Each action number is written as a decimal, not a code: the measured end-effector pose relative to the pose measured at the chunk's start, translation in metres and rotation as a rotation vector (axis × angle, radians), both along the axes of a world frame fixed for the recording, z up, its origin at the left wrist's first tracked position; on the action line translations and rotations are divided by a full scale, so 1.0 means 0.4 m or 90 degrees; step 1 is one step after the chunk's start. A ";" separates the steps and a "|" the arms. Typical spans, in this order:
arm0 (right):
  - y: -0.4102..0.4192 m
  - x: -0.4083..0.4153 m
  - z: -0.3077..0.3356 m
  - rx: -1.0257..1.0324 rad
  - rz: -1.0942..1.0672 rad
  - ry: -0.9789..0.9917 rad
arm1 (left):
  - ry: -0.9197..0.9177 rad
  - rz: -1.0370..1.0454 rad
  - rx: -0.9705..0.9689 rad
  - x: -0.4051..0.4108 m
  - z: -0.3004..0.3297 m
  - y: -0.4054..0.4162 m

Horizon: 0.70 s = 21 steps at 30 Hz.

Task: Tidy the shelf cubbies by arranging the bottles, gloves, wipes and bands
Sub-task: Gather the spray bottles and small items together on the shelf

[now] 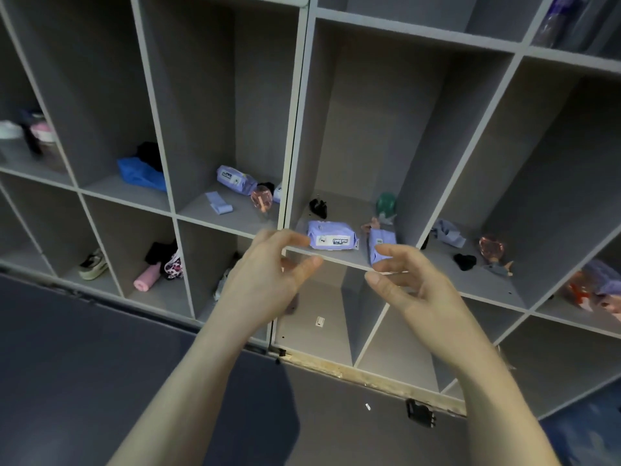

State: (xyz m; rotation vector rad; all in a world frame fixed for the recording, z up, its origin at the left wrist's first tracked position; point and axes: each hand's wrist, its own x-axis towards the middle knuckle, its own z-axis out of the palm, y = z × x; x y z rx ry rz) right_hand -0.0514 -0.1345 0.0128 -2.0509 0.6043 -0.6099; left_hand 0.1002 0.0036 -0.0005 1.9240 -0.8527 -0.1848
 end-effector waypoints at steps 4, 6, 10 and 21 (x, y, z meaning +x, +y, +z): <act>-0.064 0.053 -0.015 -0.015 0.049 0.018 | -0.021 0.035 0.004 0.037 -0.007 -0.055; -0.110 0.087 -0.025 -0.041 0.066 0.020 | -0.029 0.060 0.001 0.063 -0.016 -0.088; -0.196 0.143 -0.039 -0.077 0.086 0.028 | -0.010 0.092 -0.013 0.114 -0.053 -0.139; -0.264 0.457 -0.112 -0.082 0.192 0.037 | -0.008 0.223 0.041 0.365 -0.128 -0.179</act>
